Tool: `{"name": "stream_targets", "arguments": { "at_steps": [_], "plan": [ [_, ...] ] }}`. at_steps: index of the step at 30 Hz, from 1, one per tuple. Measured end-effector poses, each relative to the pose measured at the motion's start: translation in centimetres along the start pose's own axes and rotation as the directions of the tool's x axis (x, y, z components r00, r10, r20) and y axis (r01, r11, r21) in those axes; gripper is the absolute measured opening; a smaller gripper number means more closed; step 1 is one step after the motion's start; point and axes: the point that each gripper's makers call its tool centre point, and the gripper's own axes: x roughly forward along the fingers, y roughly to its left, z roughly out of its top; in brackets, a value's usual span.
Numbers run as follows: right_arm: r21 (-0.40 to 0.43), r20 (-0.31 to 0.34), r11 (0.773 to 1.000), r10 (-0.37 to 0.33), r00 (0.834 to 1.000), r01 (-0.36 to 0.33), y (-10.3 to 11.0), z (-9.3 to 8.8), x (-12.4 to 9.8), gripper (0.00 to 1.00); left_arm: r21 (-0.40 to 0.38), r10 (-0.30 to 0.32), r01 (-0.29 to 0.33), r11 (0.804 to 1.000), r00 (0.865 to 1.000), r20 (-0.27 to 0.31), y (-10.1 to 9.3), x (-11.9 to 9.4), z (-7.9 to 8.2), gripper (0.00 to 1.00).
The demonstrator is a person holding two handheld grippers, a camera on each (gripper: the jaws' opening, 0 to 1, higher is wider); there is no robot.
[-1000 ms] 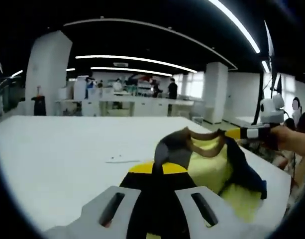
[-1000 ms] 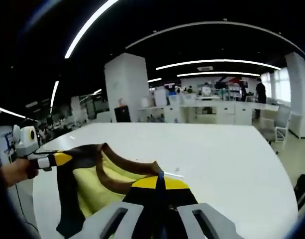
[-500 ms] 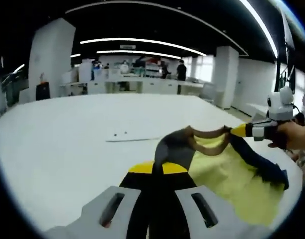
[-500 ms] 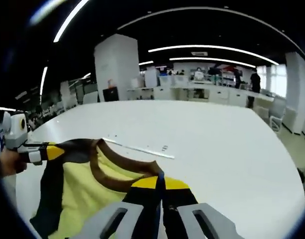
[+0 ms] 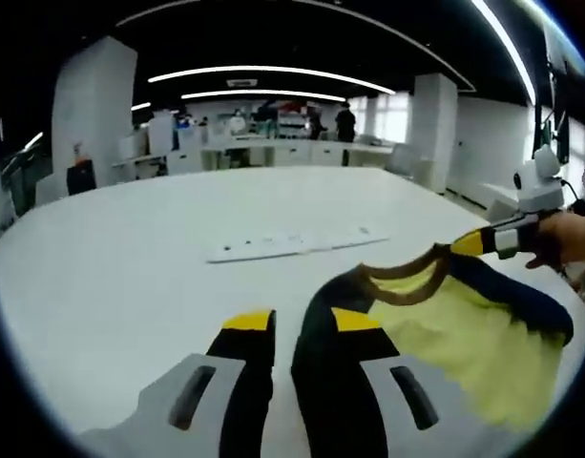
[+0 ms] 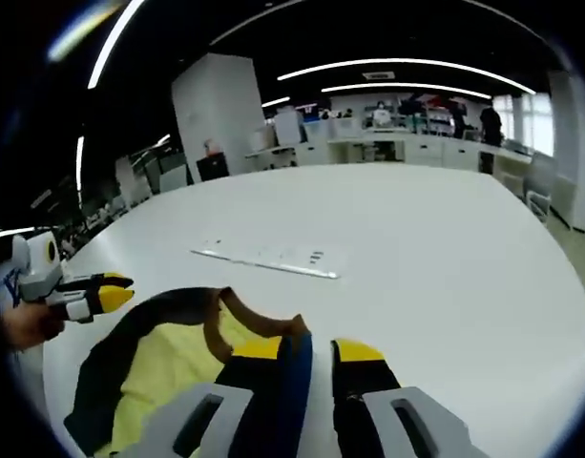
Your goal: Fold the garment on the visible template until the final outline fits inside the template.
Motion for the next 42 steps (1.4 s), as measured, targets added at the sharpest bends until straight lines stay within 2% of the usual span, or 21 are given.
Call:
{"name": "stream_targets", "arguments": {
  "at_steps": [4,8,15,19,24,29,34,38,42],
  "plan": [
    [-0.020,-0.008,0.999,0.039,0.999,-0.039,1.0,0.3,-1.2,0.40,0.016,-0.027,0.027,1.000,1.000,0.005,-0.1,-1.0,0.1,0.32],
    [-0.055,-0.023,0.996,0.069,0.997,-0.070,2.0,0.2,-2.5,0.59,0.022,-0.046,0.046,0.999,0.999,0.010,-0.1,-2.3,0.3,0.46],
    [-0.070,-0.025,0.984,0.165,0.986,-0.166,4.2,0.3,-5.4,0.74,0.045,-0.099,0.098,0.994,0.995,0.019,-0.9,-4.9,0.4,0.67],
    [-0.092,-0.035,0.974,0.205,0.978,-0.207,5.2,-0.5,-7.5,0.79,0.035,-0.133,0.132,0.991,0.991,0.025,-1.5,-6.6,0.2,0.75],
    [-0.094,-0.048,0.964,0.245,0.968,-0.249,6.1,-2.0,-10.5,0.81,-0.041,-0.162,0.163,0.986,0.986,0.027,-1.7,-9.0,-0.6,0.79],
    [-0.104,-0.058,0.959,0.260,0.964,-0.265,6.5,-3.7,-13.2,0.82,-0.020,-0.183,0.183,0.983,0.983,0.006,-2.4,-11.4,-2.0,0.81],
    [-0.096,-0.059,0.960,0.259,0.964,-0.264,6.7,-5.4,-15.4,0.82,0.003,-0.205,0.205,0.979,0.979,-0.016,-3.3,-13.6,-3.7,0.80],
    [-0.116,-0.071,0.966,0.223,0.972,-0.230,6.4,-7.1,-17.0,0.80,-0.001,-0.215,0.215,0.977,0.976,-0.030,-4.0,-14.8,-5.0,0.79],
    [-0.086,-0.060,0.970,0.222,0.973,-0.226,6.5,-8.5,-18.4,0.79,-0.012,-0.224,0.223,0.975,0.974,-0.031,-4.7,-16.1,-5.8,0.78]
  ]
}}
